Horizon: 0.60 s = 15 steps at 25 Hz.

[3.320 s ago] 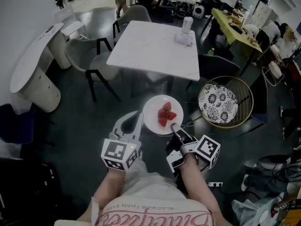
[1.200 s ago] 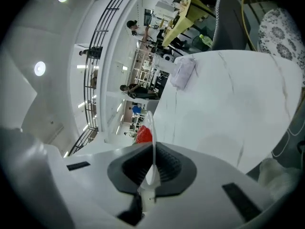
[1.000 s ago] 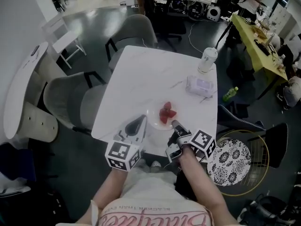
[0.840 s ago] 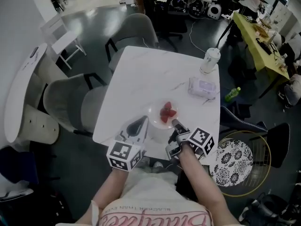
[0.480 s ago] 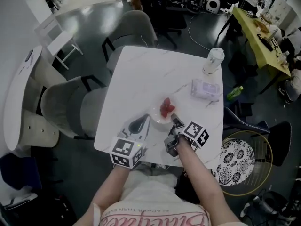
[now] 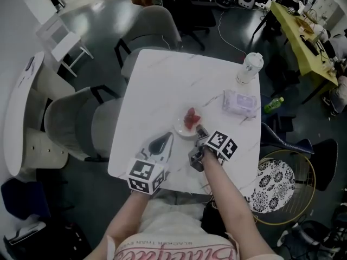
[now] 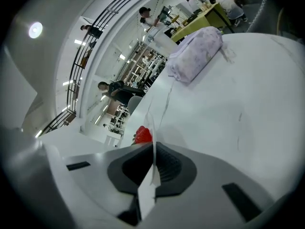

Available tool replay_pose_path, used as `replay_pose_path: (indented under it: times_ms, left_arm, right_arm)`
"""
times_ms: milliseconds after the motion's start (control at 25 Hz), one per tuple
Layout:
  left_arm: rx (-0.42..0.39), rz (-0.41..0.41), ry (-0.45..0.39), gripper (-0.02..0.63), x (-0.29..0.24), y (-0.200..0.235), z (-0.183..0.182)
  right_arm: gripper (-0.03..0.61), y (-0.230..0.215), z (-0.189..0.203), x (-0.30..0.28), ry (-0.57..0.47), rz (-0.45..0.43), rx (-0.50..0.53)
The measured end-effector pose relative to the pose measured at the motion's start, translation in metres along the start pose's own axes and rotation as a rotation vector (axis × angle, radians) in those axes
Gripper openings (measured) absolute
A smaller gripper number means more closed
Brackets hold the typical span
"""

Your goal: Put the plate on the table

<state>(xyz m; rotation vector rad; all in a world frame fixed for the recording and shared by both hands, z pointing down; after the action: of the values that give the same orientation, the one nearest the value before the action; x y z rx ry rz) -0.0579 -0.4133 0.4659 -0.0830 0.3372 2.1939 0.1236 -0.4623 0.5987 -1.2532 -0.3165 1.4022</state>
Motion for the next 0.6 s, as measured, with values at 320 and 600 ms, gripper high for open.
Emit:
replay_pose_path:
  times_ms: [320, 600]
  left_arm:
    - [0.011, -0.023, 0.031, 0.005, 0.003, 0.003, 0.012]
    - [0.010, -0.040, 0.040, 0.005, 0.004, 0.010, 0.014]
  right_arm:
    - [0.037, -0.012, -0.004, -0.011, 0.001, 0.136, 0.253]
    - [0.097, -0.015, -0.002, -0.015, 0.026, 0.213, 0.518]
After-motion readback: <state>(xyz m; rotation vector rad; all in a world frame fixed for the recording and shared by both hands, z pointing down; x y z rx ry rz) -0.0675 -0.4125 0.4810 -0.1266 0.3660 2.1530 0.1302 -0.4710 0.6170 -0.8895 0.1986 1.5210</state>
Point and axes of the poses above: the fingertips, and each gripper's own axes: x backward along the fingers, y to its left, z out of its underside, the point moved 6 cm from there along x, backward along the fingers, and after that the axes turned 9 degrees about -y, right-handed, at the moved point
